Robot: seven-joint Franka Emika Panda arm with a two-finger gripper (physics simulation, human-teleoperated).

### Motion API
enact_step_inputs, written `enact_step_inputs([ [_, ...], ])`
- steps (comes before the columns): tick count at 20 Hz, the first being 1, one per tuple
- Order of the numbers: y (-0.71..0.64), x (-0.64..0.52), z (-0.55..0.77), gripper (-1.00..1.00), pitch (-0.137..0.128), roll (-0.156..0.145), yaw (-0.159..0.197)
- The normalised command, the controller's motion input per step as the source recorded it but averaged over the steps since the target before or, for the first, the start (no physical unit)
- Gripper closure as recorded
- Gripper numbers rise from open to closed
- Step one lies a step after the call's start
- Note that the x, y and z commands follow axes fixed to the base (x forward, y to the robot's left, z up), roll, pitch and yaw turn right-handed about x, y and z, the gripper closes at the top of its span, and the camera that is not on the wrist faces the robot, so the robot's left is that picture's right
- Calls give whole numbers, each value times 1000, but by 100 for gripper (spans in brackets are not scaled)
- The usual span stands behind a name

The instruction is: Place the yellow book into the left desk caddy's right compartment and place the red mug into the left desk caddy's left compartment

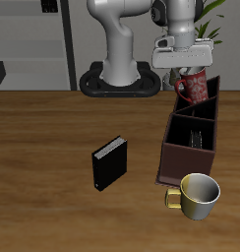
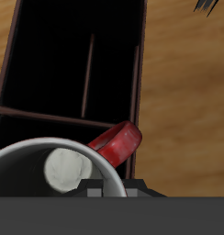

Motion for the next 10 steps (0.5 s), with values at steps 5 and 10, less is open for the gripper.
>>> enact_step_inputs([
  [5, 70, -59, -108, 100, 15, 18, 16],
  [10, 74, -29, -84, 100, 10, 28, 7],
])
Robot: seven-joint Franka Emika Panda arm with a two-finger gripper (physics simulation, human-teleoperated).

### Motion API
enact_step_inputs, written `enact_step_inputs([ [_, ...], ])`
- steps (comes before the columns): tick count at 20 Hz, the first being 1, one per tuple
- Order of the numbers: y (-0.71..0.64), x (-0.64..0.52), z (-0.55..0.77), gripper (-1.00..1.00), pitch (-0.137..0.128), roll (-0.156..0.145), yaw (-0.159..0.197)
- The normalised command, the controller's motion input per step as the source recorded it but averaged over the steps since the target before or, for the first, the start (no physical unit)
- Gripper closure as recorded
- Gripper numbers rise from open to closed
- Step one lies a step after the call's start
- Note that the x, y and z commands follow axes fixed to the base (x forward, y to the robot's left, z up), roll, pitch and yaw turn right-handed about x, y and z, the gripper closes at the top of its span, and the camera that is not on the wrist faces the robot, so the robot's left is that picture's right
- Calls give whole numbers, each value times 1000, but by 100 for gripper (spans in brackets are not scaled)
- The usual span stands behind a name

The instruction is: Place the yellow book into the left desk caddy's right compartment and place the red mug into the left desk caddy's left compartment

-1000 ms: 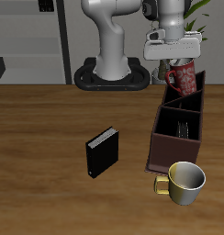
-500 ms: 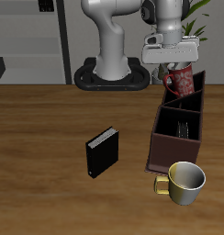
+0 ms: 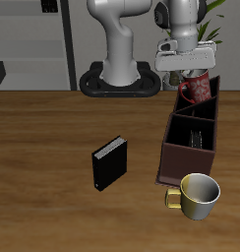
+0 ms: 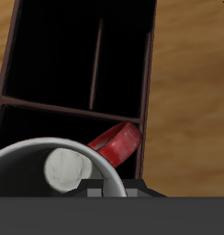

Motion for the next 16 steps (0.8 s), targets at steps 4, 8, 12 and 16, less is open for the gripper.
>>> enact_step_inputs([
  [4, 75, -7, -123, 100, 23, 25, 3],
  [8, 58, 94, -175, 100, 43, 16, 4],
  [12, 55, 78, -121, 100, 27, 7, 3],
  [16, 48, -1, -112, 100, 18, 11, 2],
])
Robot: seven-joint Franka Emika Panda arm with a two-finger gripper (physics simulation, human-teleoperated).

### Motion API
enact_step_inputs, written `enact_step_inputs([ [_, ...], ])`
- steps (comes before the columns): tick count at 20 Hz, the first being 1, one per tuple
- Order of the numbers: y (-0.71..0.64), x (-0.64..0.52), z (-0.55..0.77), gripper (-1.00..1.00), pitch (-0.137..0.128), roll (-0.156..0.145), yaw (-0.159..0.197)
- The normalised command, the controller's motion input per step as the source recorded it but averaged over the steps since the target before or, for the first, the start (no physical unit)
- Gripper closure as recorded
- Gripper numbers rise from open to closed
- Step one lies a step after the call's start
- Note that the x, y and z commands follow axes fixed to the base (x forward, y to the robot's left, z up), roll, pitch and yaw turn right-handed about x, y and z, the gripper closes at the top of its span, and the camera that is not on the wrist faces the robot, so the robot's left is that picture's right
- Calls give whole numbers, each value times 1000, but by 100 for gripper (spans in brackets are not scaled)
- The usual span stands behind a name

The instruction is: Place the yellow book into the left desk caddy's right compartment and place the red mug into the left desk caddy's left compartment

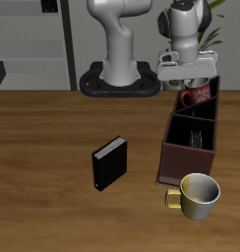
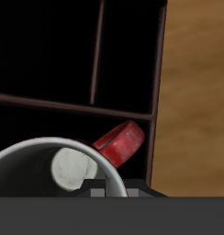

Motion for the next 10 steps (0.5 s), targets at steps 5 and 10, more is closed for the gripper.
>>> enact_step_inputs([
  [5, 36, 10, -78, 100, 12, 4, 11],
  [10, 12, 64, -123, 100, 29, -4, 10],
])
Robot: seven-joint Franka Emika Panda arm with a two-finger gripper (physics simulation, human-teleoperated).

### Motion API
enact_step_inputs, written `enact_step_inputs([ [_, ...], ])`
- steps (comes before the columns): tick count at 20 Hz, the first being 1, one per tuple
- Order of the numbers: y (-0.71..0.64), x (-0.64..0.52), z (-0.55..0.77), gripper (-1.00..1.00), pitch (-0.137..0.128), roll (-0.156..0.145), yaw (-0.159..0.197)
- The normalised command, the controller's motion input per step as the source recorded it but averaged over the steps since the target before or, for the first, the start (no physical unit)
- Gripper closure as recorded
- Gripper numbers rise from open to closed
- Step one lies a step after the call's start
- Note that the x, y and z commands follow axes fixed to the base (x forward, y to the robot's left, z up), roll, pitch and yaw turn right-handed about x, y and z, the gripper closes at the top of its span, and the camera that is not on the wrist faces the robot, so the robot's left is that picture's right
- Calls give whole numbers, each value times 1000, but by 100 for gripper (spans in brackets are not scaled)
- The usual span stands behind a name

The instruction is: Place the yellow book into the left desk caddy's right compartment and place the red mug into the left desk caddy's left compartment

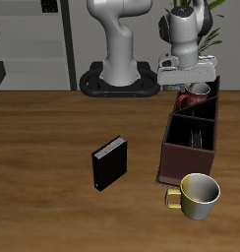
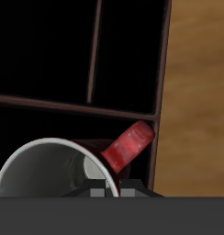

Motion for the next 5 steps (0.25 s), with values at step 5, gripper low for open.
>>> enact_step_inputs([
  [5, 11, 117, -153, 100, 102, 16, -34],
])
